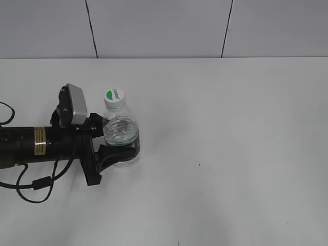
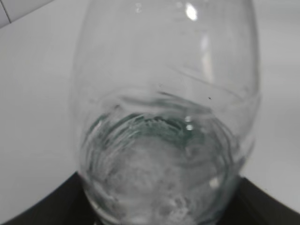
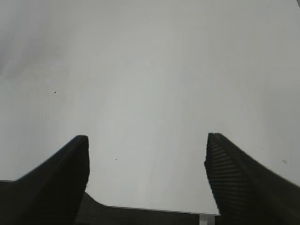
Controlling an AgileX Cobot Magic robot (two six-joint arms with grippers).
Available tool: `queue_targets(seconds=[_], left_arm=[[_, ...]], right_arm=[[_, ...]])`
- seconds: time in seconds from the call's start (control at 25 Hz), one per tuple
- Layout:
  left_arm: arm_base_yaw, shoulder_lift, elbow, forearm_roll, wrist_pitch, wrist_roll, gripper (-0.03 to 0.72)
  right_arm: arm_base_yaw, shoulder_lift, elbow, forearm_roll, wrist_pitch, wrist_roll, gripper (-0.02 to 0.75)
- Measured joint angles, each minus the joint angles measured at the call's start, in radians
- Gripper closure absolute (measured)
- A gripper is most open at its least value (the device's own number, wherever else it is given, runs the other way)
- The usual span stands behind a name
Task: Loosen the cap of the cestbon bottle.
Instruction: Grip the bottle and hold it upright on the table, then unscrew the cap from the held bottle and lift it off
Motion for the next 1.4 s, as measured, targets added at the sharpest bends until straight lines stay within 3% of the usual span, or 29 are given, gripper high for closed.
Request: queue_targets(seconds=[0.32,0.6,0.88,1.4], left_arm=[[-0.041,0.004,-0.012,0.013,0.001,-0.061,0.276],[-0.041,0.005,-0.013,0.143,0.001,-0.100,0.276],[-0.041,0.005,-0.014,0.155,0.009,-0.103,0.276],[-0.041,0.005,-0.017,0.219,0.007,-0.106,0.276]], right_arm=[[0.000,0.317,-0.133,0.004,-0.007,-0.048,0.155],[0.000,0.567,-0.286,0.167,0.035,-0.253,0.265],[0.005,0.830,-0.461,0.232,0.168,-0.367,0.311],[0.317,1.181,-0.746,0.094,0.195,-0.269,0.336]])
